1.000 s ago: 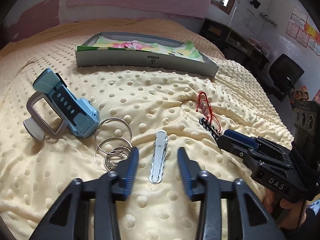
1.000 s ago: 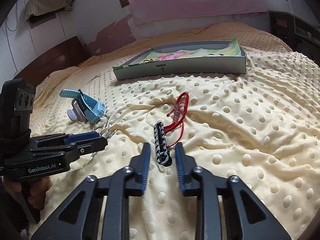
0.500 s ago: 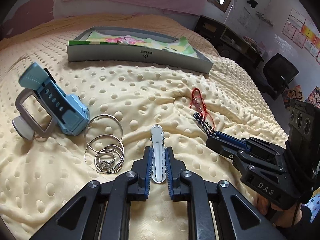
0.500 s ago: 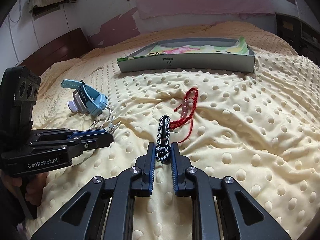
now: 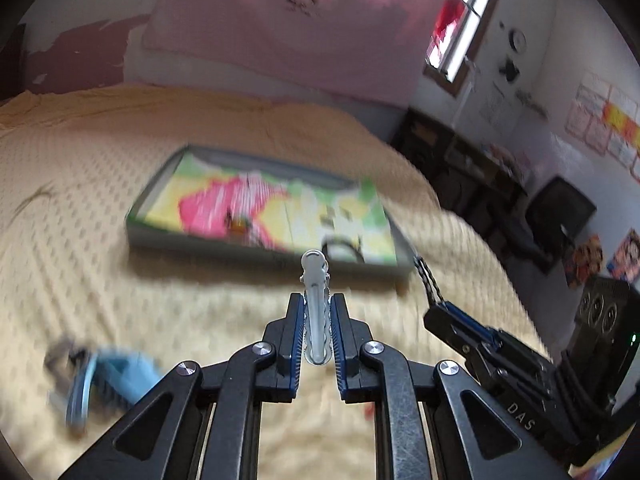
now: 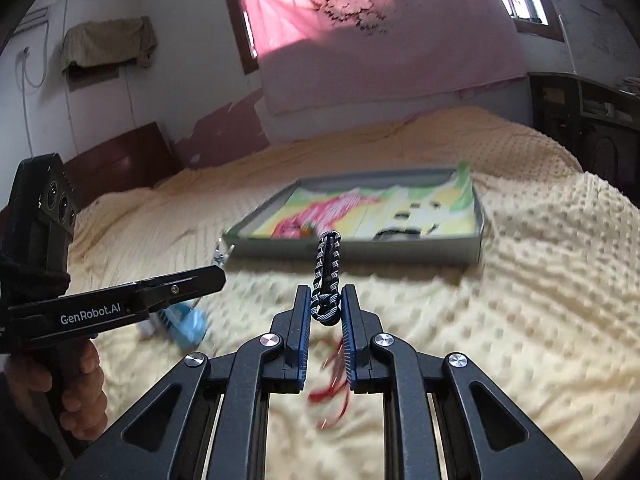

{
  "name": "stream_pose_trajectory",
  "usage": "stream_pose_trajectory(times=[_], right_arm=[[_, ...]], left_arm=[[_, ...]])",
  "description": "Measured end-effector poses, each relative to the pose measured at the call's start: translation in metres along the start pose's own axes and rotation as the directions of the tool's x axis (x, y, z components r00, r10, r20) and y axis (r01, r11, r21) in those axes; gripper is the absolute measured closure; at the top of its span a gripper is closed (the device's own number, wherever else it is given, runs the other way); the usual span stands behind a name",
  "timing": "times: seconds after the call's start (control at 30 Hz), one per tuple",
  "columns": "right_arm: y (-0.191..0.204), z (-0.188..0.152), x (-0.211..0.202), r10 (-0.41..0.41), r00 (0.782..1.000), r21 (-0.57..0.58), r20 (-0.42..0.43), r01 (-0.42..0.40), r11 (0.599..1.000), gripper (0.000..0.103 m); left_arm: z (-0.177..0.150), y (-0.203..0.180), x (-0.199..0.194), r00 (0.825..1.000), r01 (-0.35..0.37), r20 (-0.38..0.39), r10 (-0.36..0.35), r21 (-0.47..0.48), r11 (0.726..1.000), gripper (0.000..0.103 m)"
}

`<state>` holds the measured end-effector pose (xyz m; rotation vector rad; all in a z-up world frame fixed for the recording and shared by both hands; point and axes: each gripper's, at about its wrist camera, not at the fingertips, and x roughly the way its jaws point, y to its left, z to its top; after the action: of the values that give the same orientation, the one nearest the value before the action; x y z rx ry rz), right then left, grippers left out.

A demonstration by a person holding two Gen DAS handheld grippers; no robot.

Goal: Organize jewelry
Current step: 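Carry the clip and braided bracelet into the tray and open both grippers, then withdraw both open grippers from the tray back toward the remaining items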

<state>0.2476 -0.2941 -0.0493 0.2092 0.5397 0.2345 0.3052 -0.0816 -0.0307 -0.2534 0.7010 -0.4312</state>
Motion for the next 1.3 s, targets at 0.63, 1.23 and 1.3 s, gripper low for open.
stream_pose_trajectory(times=[0.63, 1.23, 1.3], right_arm=[[-0.066, 0.057, 0.137, -0.116, 0.975, 0.045, -0.191, 0.127, 0.991, 0.088], [-0.048, 0.052, -0.006, -0.145, 0.976, 0.069, 0.162, 0.136, 0.988, 0.023], [-0.039, 0.051, -0.032, -0.141, 0.97, 0.062, 0.2, 0.131, 0.989, 0.018]], left_arm=[[0.046, 0.014, 0.153, 0.975, -0.051, -0.217, 0.044, -0.028, 0.998, 0.09], [0.031, -0.022, -0.004, 0.979, -0.119, 0.171, 0.113, 0.028, 0.993, 0.003], [0.023, -0.028, -0.033, 0.969, -0.133, 0.217, 0.121, 0.042, 0.99, 0.0]])
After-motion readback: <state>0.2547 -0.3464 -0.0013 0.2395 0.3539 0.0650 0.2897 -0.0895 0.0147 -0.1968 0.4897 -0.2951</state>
